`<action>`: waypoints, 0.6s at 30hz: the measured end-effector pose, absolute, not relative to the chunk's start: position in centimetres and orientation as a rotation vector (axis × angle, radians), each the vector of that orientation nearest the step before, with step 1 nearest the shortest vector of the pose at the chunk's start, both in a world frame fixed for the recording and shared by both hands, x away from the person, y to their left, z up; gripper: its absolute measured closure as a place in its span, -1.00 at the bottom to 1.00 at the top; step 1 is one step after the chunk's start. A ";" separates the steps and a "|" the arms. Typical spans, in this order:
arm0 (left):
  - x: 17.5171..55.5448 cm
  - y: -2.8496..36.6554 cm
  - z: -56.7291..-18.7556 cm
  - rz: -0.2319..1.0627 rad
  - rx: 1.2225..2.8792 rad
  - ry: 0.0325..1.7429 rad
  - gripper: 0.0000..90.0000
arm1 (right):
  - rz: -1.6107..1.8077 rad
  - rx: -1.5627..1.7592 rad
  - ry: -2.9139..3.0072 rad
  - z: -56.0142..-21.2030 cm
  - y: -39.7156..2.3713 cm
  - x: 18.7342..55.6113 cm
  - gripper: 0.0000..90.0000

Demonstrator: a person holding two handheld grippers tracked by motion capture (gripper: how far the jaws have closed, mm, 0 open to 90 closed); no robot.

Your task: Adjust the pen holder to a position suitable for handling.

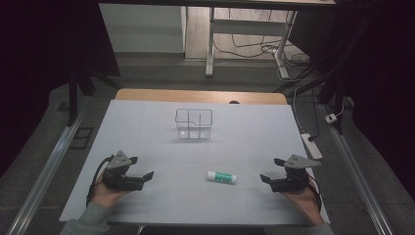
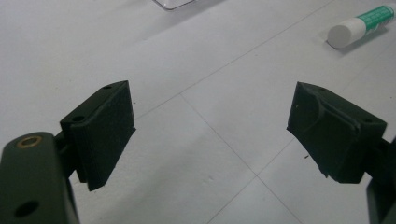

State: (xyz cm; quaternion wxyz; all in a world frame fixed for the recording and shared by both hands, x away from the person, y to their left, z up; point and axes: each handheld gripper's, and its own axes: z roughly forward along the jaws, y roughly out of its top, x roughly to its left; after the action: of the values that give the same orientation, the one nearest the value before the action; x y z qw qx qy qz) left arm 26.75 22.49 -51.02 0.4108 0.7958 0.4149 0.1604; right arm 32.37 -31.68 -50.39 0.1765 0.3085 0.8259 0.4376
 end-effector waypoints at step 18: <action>26.9 22.5 -51.1 0.408 2.007 1.041 -0.67 | 1.256 0.875 2.349 -50.5 -31.3 32.5 -0.70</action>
State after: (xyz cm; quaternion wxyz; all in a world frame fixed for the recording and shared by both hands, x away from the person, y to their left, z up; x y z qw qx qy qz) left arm 26.89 22.48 -51.10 0.4094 0.7969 0.4135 0.1621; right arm 32.55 -31.32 -50.48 0.1682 0.3075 0.8258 0.4418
